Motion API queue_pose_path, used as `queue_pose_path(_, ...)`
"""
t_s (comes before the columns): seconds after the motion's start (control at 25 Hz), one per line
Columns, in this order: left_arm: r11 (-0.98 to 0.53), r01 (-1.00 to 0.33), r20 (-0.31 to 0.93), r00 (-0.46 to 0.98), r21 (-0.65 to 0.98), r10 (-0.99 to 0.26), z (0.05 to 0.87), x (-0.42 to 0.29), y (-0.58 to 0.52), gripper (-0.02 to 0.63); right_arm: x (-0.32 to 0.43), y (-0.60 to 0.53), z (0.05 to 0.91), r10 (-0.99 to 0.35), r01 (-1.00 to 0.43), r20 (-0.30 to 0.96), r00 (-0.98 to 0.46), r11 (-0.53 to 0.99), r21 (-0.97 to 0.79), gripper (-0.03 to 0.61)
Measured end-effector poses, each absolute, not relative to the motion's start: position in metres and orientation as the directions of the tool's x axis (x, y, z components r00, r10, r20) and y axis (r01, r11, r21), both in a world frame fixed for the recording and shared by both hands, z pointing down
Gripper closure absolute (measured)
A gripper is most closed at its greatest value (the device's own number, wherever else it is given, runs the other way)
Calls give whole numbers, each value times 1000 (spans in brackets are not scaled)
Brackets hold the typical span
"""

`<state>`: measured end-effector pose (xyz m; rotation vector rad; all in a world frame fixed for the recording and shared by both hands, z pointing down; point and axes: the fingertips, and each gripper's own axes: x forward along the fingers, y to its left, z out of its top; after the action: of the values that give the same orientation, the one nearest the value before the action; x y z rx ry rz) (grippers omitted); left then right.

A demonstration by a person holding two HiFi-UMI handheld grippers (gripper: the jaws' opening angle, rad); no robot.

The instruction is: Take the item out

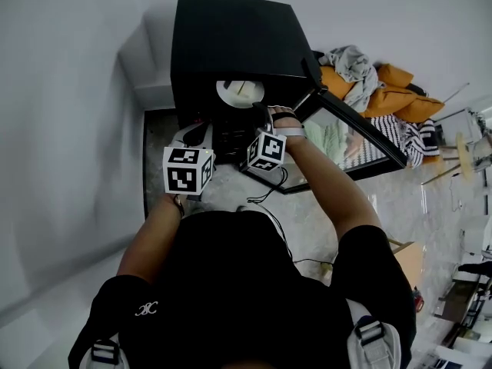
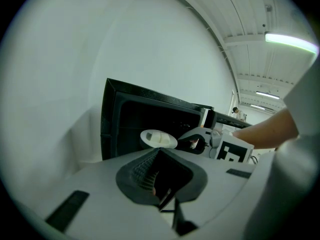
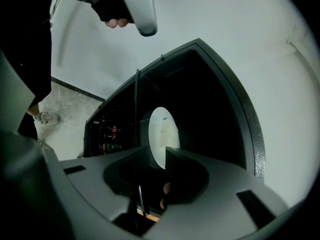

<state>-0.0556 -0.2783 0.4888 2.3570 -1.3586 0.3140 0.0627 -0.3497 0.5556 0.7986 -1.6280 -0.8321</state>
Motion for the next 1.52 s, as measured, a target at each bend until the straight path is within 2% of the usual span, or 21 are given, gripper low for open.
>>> queue_pose_path(0.36, -405, -874, 389, 483, 268, -785, 494, -71, -276, 612, 59, -357, 567, -766, -7, 624, -155, 633, 774, 474)
queue_pose_path(0.88, -397, -875, 393, 480, 276, -784, 500, -74, -279, 613, 60, -369, 574, -755, 130, 651, -83, 639, 758, 476)
queue_pose_path(1.04, -399, -876, 390, 479, 270, -786, 499, -74, -280, 614, 60, -369, 579, -763, 191, 644, -60, 625, 757, 523)
queue_pose_path(1.08, -400, -877, 391, 478, 267, -787, 500, -75, -280, 614, 60, -369, 581, -764, 196, 642, -58, 622, 758, 541)
queue_pose_path(1.52, -396, -881, 405, 472, 259, -783, 503, -81, -279, 612, 60, -360, 579, -771, 156, 632, -75, 617, 771, 545)
